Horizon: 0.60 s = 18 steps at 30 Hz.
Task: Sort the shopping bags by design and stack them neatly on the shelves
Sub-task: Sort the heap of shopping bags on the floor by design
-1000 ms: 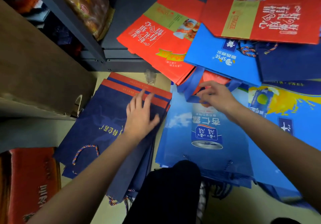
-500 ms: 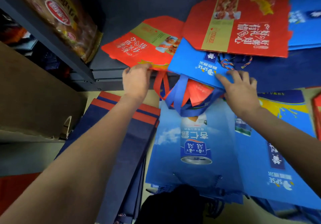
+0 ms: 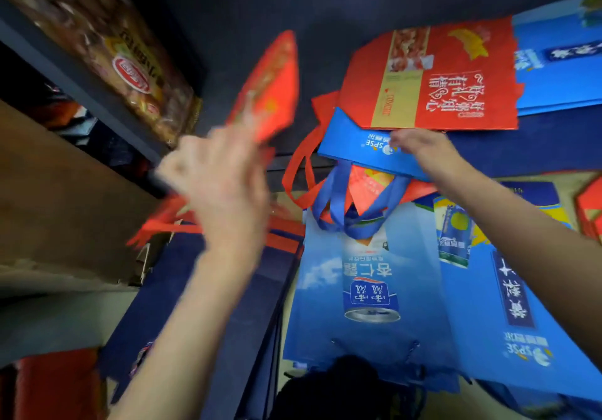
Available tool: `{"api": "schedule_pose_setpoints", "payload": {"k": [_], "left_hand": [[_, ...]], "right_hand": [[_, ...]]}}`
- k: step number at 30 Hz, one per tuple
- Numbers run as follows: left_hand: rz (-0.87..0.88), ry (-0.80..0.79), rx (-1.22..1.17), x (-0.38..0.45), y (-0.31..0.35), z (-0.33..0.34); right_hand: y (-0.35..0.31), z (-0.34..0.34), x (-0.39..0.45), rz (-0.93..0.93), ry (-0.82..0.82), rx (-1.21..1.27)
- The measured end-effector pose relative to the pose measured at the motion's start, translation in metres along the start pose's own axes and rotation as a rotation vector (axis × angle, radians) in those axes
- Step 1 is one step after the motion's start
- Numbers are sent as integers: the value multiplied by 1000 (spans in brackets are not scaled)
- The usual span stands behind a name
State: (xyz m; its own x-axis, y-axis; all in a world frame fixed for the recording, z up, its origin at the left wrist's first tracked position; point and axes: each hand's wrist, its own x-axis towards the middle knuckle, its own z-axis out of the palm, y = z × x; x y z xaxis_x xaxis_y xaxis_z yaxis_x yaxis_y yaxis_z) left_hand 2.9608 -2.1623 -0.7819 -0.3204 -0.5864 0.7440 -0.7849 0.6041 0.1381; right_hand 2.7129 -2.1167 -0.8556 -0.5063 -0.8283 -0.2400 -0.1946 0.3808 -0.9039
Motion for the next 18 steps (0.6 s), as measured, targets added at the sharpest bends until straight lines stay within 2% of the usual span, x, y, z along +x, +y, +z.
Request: {"api": "schedule_pose_setpoints", "payload": {"k": [1, 2, 4, 6, 8, 11, 13, 14, 16, 18], "left_hand": [[77, -96, -77, -11, 15, 11], [129, -206, -194, -24, 30, 24], [162, -409, -416, -53, 61, 52], [174, -558, -560, -78, 93, 65], [314, -688, -636, -94, 122, 67], [537, -884, -637, -119, 145, 68], [634, -1015, -596, -137, 151, 72], [688, -1131, -558, -145, 154, 73], [799, -1357, -405, -160, 161, 80], [886, -1437, -236, -165, 166, 88]], "right_hand": [[-11, -3, -8, 113, -79, 383], [-18, -8, -15, 186, -162, 649], [-19, -20, -25, 217, -236, 813], [-4, -31, -29, 164, -137, 627], [25, -52, -32, 191, 58, 423], [84, -108, -51, 202, 218, 195], [122, -150, -74, 256, 299, -93], [139, -168, -90, 316, 333, -220], [179, -198, -124, 442, 337, -391], [213, -214, -157, 527, 322, -482]]}}
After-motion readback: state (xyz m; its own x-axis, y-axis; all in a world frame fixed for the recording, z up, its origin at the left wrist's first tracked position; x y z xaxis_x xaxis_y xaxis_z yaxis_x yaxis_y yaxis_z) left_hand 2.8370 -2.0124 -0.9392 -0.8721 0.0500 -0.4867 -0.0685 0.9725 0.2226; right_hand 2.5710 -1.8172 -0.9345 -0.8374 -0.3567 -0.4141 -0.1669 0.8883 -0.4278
